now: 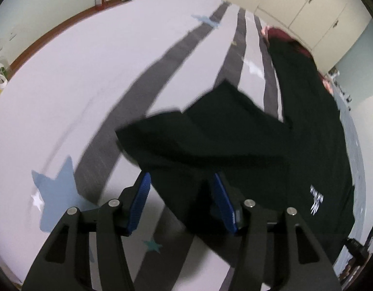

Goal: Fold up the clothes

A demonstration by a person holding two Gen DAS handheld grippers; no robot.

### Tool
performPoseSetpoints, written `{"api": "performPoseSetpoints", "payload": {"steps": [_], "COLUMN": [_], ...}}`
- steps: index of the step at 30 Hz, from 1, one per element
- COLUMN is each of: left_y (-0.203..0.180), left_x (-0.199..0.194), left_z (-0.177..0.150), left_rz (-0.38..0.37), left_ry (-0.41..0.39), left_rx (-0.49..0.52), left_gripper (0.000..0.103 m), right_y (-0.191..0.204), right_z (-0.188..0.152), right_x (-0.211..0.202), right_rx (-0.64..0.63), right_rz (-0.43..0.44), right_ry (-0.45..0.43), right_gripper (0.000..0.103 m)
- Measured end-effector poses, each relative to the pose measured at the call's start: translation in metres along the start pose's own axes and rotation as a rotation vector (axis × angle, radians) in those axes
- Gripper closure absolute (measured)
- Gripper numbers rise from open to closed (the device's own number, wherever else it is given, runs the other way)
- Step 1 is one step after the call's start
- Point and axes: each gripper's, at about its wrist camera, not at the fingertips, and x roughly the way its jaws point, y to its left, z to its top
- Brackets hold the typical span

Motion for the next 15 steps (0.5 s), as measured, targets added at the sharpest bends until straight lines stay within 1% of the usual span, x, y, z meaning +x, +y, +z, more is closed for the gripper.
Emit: {"api": "performPoseSetpoints", "payload": {"steps": [1,3,7,10,11,13,15], "left_y": [0.000,-0.002,-0.008,-0.021,-0.027,-0.035,-0.050], "left_x": [0.009,0.024,0.026,0.015,0.011,-0.001,-0.010], "left_z": [-0.003,-0.001,-0.004,-0.015,-0.020,-0.035,-0.060], "left_rz": [0.010,0.037,0.082,0.040,0.023,-0.009,-0.037], "left_ry": [0.026,0.046,0.025,0.040,0.046,0.061,0.083], "left_rx": [-0.002,0.001,0.013,-0.039,-0.053,-0.053,-0.031], "left_gripper": [0.050,0.050,0.050,0.050,0.050,0.050,0.050], "right_y": [-0.001,-0.004,-0.010,-0.010,-0.010,-0.009,-0.004], "right_z": [-0.002,-0.006,-0.014,-0.022,-0.026,-0.036,-0.049], "right_x": [0.000,-0.001,-0.002,-0.006,-0.008,-0.011,-0.014], "right_rx": [0.001,0.002,0.004,-0.005,-0.002,0.004,-0.005], "right_rz": [0.005,0.015,0.034,0.065,0.087,0.137,0.187], "right_ry": [0.004,0.011,0.026,0.038,0.048,0.070,0.092], "right_gripper": [0.066,0.066,0.066,0.066,0.066,0.065,0.065]}}
